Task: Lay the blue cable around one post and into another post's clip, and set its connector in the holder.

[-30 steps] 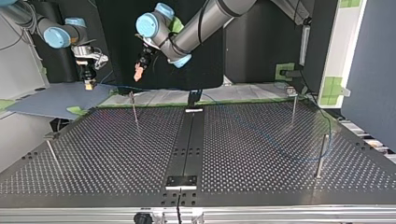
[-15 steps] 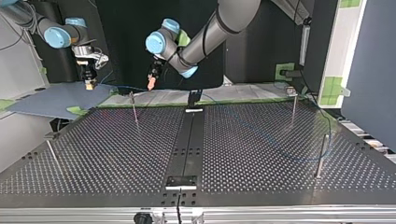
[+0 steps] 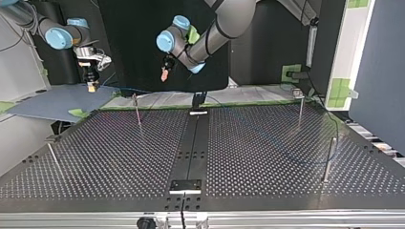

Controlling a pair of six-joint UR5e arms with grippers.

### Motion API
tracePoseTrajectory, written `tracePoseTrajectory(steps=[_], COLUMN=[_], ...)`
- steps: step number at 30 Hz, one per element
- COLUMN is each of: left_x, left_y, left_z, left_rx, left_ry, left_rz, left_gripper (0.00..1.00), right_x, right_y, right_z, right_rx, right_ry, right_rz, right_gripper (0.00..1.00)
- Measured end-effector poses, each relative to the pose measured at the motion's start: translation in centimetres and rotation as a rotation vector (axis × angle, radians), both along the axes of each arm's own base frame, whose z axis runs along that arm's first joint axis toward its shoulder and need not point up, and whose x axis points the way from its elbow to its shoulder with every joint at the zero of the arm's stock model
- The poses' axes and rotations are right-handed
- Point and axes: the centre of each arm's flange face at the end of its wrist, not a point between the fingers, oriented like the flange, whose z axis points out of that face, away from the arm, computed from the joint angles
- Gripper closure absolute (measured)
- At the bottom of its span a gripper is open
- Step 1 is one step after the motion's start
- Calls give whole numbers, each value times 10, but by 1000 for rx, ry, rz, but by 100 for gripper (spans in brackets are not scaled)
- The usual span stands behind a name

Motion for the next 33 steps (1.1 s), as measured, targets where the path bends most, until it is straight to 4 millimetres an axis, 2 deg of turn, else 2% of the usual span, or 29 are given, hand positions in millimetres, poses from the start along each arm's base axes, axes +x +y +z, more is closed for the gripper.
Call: tracePoseTrajectory(steps=[4, 6, 12, 19, 22, 33], left_x=[-15, -21, -22, -4, 1, -1], left_y=[4, 3, -7, -19, -23, -32], left_z=[-23, -26, 0, 44, 55, 65], left_rx=[67, 87, 108, 71, 63, 59], left_ry=[24, 23, -28, -82, -97, -115], left_rz=[-23, -34, -35, -8, 6, 5], left_gripper=[0, 0, 0, 0, 0, 0], right_x=[0, 0, 0, 0, 0, 0], right_y=[0, 0, 0, -1, -1, -1], right_z=[0, 0, 0, 0, 0, 1], right_rx=[-1, -1, -2, -5, -5, -7], right_ry=[-2, -4, -8, -8, -8, -14], right_rz=[0, 0, 0, 0, 0, 3], right_gripper=[100, 100, 100, 100, 100, 100])
